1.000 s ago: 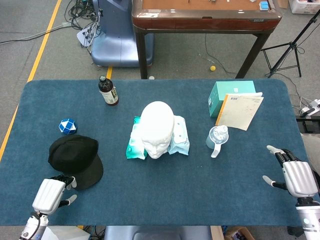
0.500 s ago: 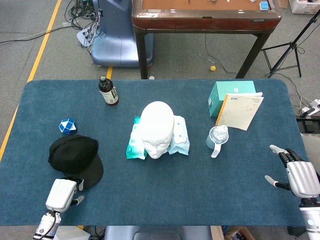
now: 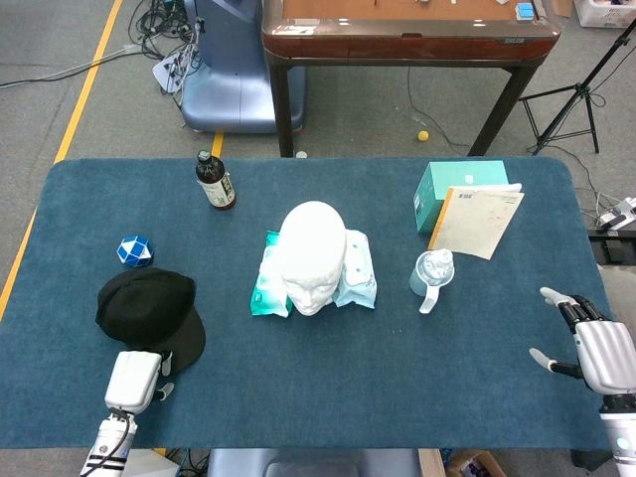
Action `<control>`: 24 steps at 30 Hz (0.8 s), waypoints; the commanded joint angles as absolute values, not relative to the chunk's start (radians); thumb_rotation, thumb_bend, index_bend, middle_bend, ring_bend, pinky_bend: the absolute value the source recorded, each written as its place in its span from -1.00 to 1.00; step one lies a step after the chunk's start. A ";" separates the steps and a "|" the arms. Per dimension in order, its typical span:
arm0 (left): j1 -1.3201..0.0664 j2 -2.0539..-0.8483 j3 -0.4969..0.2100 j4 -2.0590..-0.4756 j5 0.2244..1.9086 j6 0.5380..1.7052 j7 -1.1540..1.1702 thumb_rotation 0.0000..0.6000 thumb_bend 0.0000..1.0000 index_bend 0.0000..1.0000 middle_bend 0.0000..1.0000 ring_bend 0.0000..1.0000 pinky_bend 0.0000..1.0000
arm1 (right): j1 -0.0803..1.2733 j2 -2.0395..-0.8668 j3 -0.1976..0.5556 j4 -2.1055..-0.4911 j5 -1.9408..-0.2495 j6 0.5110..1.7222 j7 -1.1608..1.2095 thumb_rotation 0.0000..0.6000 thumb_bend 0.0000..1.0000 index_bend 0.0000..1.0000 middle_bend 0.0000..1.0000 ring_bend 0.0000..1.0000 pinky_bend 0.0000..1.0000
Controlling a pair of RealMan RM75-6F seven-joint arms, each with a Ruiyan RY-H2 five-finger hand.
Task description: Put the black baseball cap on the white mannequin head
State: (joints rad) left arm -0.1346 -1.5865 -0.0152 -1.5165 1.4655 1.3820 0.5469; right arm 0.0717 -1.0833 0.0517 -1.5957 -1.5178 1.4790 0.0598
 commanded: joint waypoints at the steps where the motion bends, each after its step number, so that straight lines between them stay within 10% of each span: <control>1: -0.138 -1.604 -0.025 -1.515 1.451 1.384 0.565 1.00 -0.89 0.37 0.58 0.26 0.35 | 0.071 -1.083 0.051 -1.596 -1.519 1.480 0.060 1.00 -0.94 -0.60 -0.39 -0.55 -0.05; 24: -0.181 -1.667 -0.064 -1.424 1.381 1.354 0.572 1.00 -0.89 0.39 0.60 0.27 0.34 | 0.072 -1.082 0.052 -1.597 -1.517 1.476 0.059 1.00 -0.94 -0.60 -0.39 -0.55 -0.05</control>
State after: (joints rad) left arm -0.1781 -1.6616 -0.0607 -1.4323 1.3856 1.3569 0.5699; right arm 0.0715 -1.0822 0.0522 -1.5970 -1.5173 1.4761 0.0586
